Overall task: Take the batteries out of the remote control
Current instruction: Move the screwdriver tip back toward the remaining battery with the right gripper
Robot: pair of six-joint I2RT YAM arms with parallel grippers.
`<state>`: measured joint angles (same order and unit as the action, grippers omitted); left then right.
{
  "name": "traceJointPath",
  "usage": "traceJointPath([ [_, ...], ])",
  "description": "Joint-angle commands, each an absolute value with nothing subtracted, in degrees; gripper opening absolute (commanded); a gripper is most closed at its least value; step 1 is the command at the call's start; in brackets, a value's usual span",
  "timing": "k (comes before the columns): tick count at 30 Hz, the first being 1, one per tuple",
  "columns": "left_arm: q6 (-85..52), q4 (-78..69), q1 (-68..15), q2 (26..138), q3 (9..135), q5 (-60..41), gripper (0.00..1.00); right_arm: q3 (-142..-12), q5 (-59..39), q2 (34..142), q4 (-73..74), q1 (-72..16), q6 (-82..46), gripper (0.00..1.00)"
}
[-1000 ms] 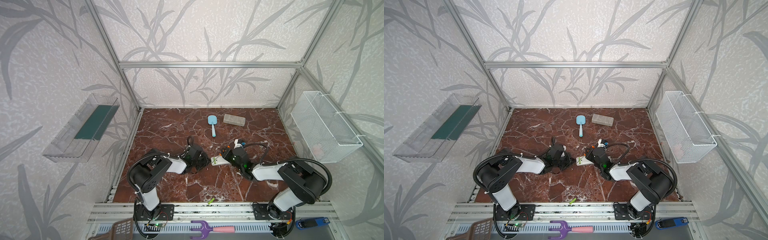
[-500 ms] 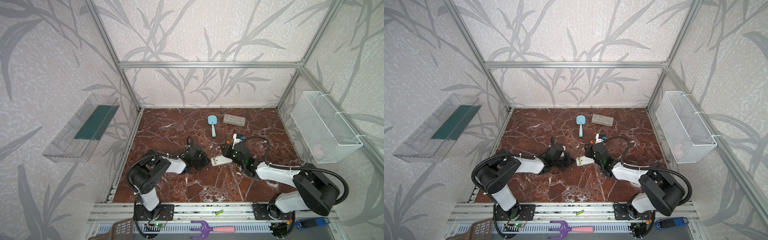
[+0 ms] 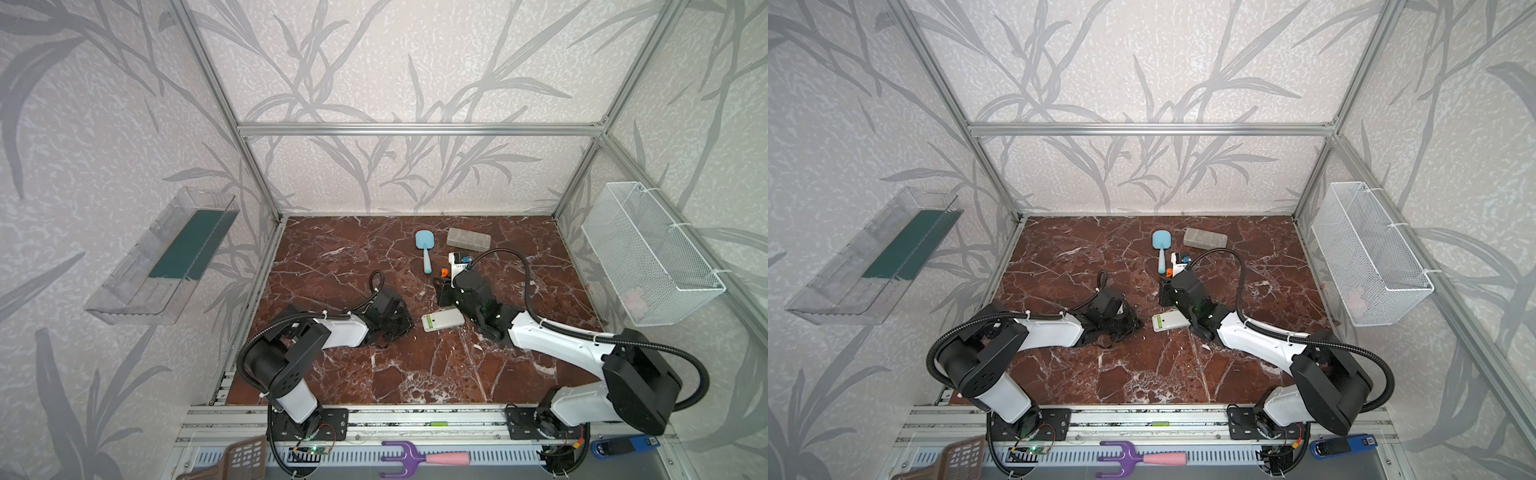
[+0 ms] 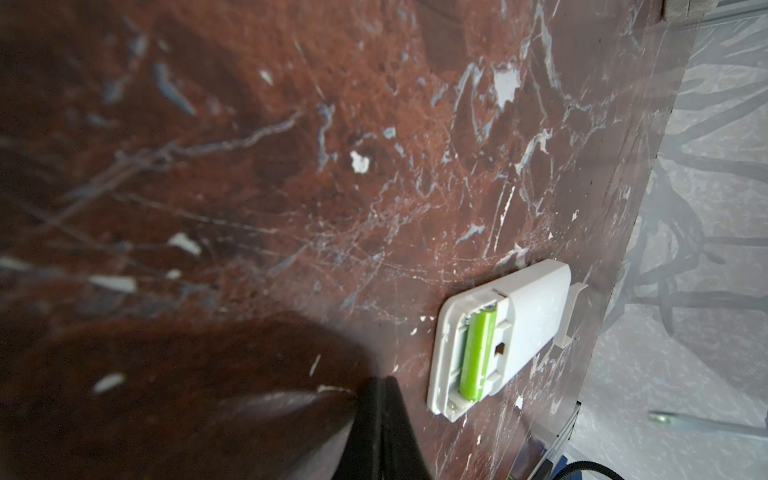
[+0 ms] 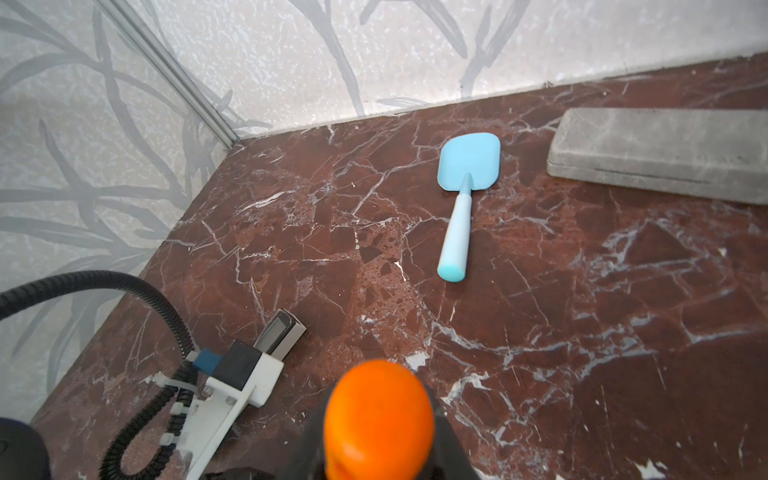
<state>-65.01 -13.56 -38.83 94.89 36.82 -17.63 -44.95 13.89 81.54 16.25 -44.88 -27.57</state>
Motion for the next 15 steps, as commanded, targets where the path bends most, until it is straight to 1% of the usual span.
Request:
traceJointPath([
  [1, -64.9, -12.1, -39.6, 94.4, 38.3, -17.1, 0.07, -48.0, 17.0, 84.2, 13.6, -47.2, -19.8, 0.0],
  [9, -67.4, -15.5, -40.9, 94.5, 38.5, -17.9, 0.07, -50.3, 20.0, 88.1, 12.6, -50.0, -13.2, 0.0],
  [15, -68.6, -16.7, -41.1, 94.6, 38.8, -18.3, 0.07, -50.3, 20.0, 89.3, 12.5, -50.3, -11.6, 0.0],
])
